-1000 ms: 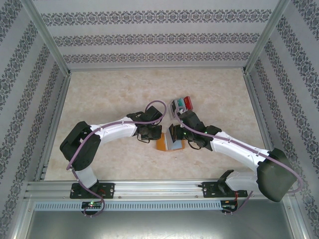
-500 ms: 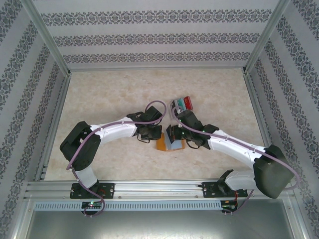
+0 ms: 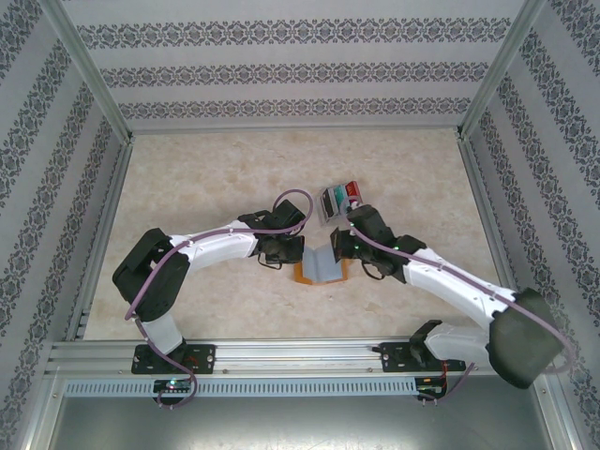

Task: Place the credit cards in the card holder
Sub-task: Flip over the card slot in the card holder.

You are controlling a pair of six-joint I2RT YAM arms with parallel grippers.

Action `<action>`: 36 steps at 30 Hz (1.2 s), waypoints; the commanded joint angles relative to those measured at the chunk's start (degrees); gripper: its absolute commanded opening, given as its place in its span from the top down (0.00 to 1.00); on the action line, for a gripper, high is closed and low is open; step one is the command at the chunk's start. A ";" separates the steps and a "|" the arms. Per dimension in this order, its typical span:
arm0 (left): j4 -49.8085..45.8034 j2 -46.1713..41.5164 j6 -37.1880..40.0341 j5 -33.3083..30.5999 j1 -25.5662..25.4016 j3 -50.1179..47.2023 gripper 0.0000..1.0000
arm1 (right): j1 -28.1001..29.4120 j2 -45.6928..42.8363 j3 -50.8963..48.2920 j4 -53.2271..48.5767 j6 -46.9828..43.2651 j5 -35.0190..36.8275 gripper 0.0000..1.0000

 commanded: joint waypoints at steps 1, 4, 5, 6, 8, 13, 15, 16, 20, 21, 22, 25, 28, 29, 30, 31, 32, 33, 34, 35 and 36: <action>1.53 -1.59 -0.26 0.57 -0.15 -0.33 1.00 | -1.59 -4.18 -1.72 -0.64 0.18 1.59 1.00; 0.10 -0.94 0.25 -0.02 -0.15 0.81 1.00 | -1.73 -5.13 -1.99 1.40 0.32 -2.18 1.00; -0.23 -0.65 0.40 -0.22 -0.15 1.08 1.00 | -1.77 -4.48 -2.07 2.76 0.82 -4.74 1.00; -0.40 -0.31 0.43 -0.29 -0.15 1.06 1.00 | -1.57 -3.59 -2.29 4.44 1.81 -7.02 1.00; -0.57 0.22 0.14 -0.72 -0.15 0.70 1.00 | -0.75 -2.00 -3.30 8.20 4.78 -9.11 1.00; -0.87 1.02 -0.48 -1.06 -0.15 0.14 0.99 | 1.80 3.00 -5.19 16.30 9.95 -12.40 1.00; -0.99 0.94 -0.81 -1.57 -0.15 0.06 0.96 | 2.70 5.33 -5.44 17.94 11.47 -12.87 1.00; -1.15 0.83 -0.91 -1.85 -0.15 0.12 0.94 | 3.12 6.37 -5.81 19.19 11.87 -13.06 1.00; -2.00 0.59 -1.32 -2.77 -0.17 0.48 0.88 | 3.76 11.17 -7.38 22.65 14.08 -14.00 1.00; -2.75 0.37 -1.55 -3.21 -0.15 0.61 0.85 | 4.10 11.86 -7.97 23.79 14.26 -13.52 1.00; -3.17 0.08 -1.74 -3.65 -0.15 0.58 0.81 | 4.35 12.50 -8.21 24.19 14.04 -12.81 1.00; -4.98 -1.94 -3.06 -5.87 -0.15 -0.17 0.70 | 4.59 14.81 -8.36 23.98 13.17 -11.51 1.00; -7.57 -4.35 -4.90 -8.99 -0.15 -1.12 0.63 | 4.68 15.66 -9.19 25.82 13.52 -11.51 1.00; -7.70 -5.49 -5.47 -9.83 -0.15 -1.84 0.63 | 4.71 15.64 -9.13 26.02 13.37 -11.83 1.00; -7.23 -6.56 -5.97 -10.19 -0.15 -2.65 0.61 | 4.73 15.47 -9.11 26.12 13.33 -12.03 1.00; -6.93 -7.28 -6.59 -10.64 -0.17 -3.37 0.57 | 4.73 15.10 -9.17 26.30 13.15 -12.23 1.00; -6.46 -8.29 -7.22 -11.04 -0.15 -4.05 0.55 | 4.83 14.49 -9.13 26.26 13.07 -12.09 1.00; -5.46 -8.97 -7.45 -10.96 -0.15 -4.74 0.53 | 4.69 13.99 -8.98 25.70 12.90 -11.75 1.00; -4.36 -9.20 -7.47 -10.51 -0.15 -5.27 0.51 | 4.71 13.36 -8.94 25.13 12.57 -11.34 1.00; -3.15 -9.14 -7.25 -9.56 -0.17 -5.56 0.51 | 4.71 12.56 -9.12 24.82 12.48 -10.61 1.00; -2.34 -8.53 -6.75 -8.31 -0.15 -5.44 0.51 | 4.58 11.76 -9.67 24.88 12.55 -9.78 1.00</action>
